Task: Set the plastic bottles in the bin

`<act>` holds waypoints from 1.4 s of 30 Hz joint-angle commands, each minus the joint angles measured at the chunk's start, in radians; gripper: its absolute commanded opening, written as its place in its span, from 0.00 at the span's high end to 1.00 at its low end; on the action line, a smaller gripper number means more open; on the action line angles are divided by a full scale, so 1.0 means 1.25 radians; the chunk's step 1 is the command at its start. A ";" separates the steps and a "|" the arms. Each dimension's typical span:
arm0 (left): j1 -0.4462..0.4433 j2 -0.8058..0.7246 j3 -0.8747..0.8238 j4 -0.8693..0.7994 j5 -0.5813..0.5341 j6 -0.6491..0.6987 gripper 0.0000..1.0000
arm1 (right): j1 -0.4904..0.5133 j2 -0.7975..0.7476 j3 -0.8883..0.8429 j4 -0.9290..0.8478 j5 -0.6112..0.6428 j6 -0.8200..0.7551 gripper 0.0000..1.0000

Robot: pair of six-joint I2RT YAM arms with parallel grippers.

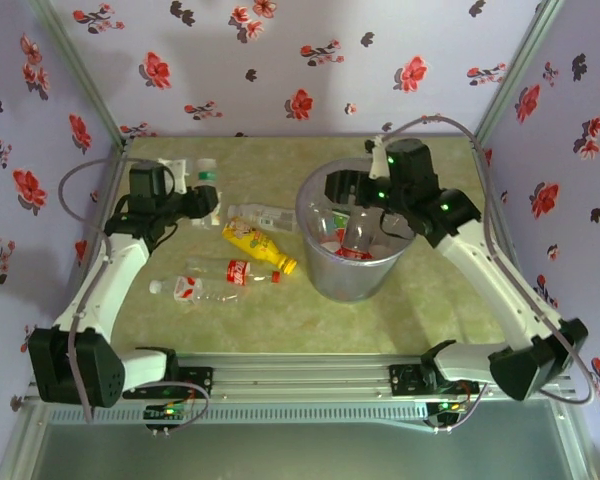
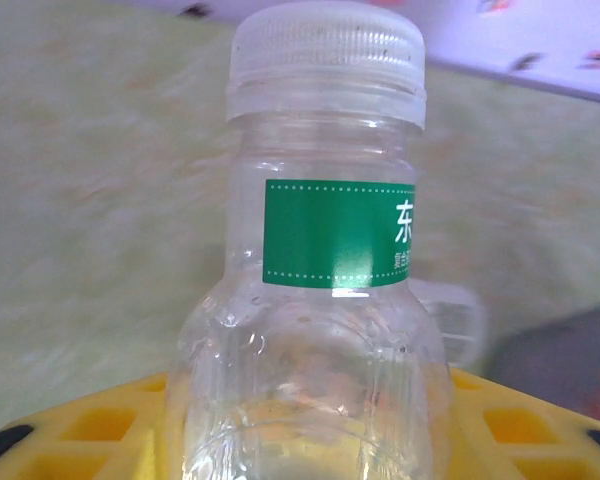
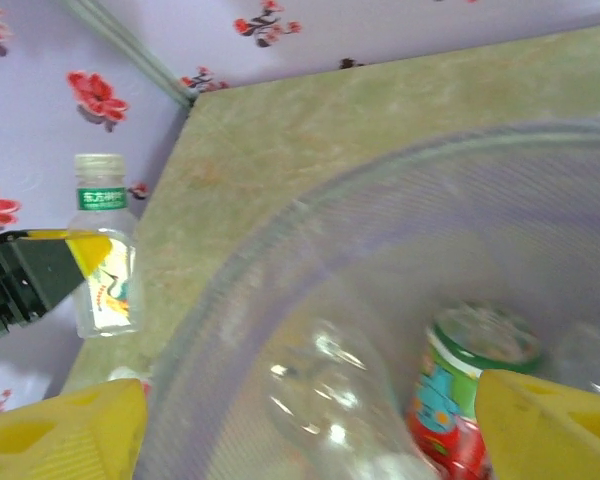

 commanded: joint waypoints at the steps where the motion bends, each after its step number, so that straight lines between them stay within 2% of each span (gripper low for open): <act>1: -0.067 -0.037 0.003 0.091 0.092 0.087 0.55 | 0.044 0.058 0.112 0.042 -0.032 0.014 0.15; 3: -0.100 -0.047 -0.010 0.124 0.107 0.117 0.56 | 0.061 0.097 0.152 0.049 -0.044 0.027 0.16; 7: -0.147 -0.055 -0.045 0.191 0.134 0.163 0.65 | 0.077 0.175 0.221 0.064 -0.079 0.072 0.20; 11: -0.198 -0.064 -0.068 0.232 0.137 0.225 0.65 | 0.082 0.248 0.286 0.066 -0.106 0.092 0.21; 18: -0.217 -0.053 -0.056 0.235 0.137 0.243 0.67 | 0.111 0.353 0.351 0.061 -0.115 0.108 0.21; 20: -0.217 -0.055 -0.058 0.244 0.135 0.241 0.71 | 0.119 0.377 0.362 0.061 -0.132 0.116 0.23; 25: -0.217 -0.054 -0.056 0.252 0.100 0.241 0.71 | 0.136 0.405 0.374 0.059 -0.144 0.120 0.28; 31: -0.217 -0.053 -0.060 0.281 0.081 0.228 0.72 | 0.142 0.424 0.383 0.051 -0.146 0.124 0.40; 39: -0.218 -0.054 -0.059 0.283 0.074 0.227 0.71 | 0.142 0.428 0.405 0.041 -0.129 0.114 0.64; 40: -0.217 -0.055 -0.059 0.283 0.072 0.226 0.69 | 0.142 0.428 0.407 0.043 -0.127 0.113 0.66; 42: -0.217 -0.056 -0.055 0.273 0.067 0.218 0.57 | 0.142 0.427 0.410 0.045 -0.124 0.108 0.71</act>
